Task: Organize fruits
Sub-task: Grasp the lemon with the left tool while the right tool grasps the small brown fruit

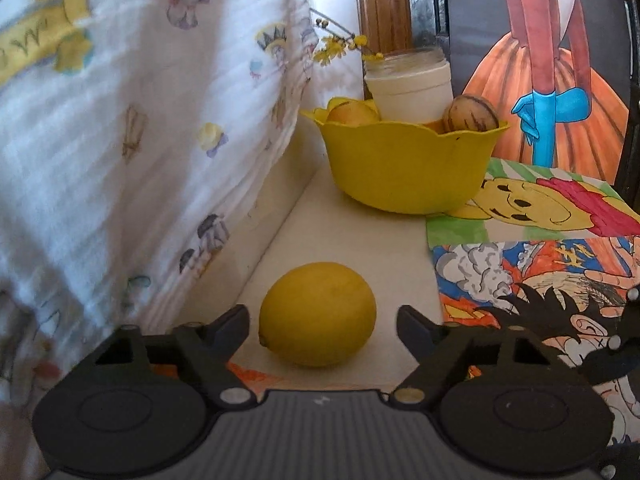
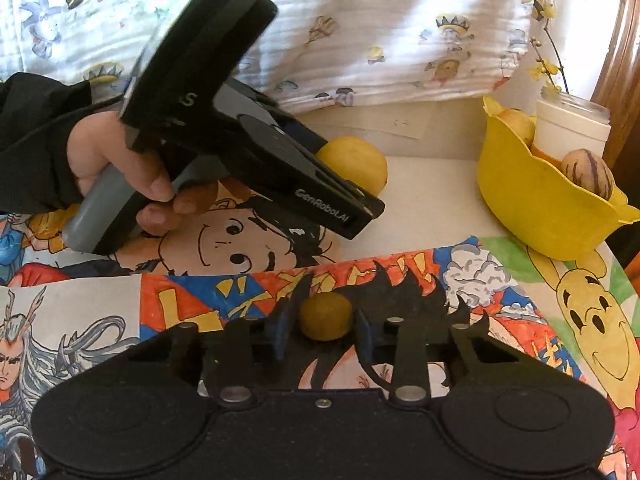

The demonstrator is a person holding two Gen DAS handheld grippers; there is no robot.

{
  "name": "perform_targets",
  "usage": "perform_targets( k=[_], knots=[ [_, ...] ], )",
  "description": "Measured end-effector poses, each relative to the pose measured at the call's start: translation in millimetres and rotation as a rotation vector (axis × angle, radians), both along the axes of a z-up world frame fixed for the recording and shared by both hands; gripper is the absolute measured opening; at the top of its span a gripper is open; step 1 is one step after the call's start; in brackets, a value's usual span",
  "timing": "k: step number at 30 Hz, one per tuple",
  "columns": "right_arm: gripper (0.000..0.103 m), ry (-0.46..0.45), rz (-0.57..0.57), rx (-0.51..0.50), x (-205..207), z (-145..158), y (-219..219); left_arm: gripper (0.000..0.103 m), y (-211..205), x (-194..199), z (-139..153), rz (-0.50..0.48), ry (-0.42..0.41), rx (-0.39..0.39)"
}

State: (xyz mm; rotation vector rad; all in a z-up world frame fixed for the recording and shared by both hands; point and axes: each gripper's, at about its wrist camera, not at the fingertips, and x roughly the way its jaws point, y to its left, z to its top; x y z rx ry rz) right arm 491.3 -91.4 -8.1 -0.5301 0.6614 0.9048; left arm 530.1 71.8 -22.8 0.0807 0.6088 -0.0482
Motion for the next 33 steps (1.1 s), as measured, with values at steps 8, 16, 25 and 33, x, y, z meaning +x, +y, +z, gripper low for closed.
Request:
perform_targets(
  k=[8, 16, 25, 33],
  knots=[
    [0.032, 0.012, -0.015, 0.012, -1, 0, -2, 0.065, 8, 3, -3, 0.023, 0.041, -0.05],
    [0.031, 0.023, -0.033, -0.007, -9, 5, -10, 0.064, 2, -11, 0, 0.007, 0.078, -0.065],
    [0.031, 0.007, -0.055, 0.032, -42, 28, -28, 0.064, -8, -57, 16, -0.02, 0.08, -0.114],
    [0.031, -0.018, -0.093, 0.08, -88, 59, -54, 0.064, -26, -113, 44, -0.064, 0.017, -0.168]
  ],
)
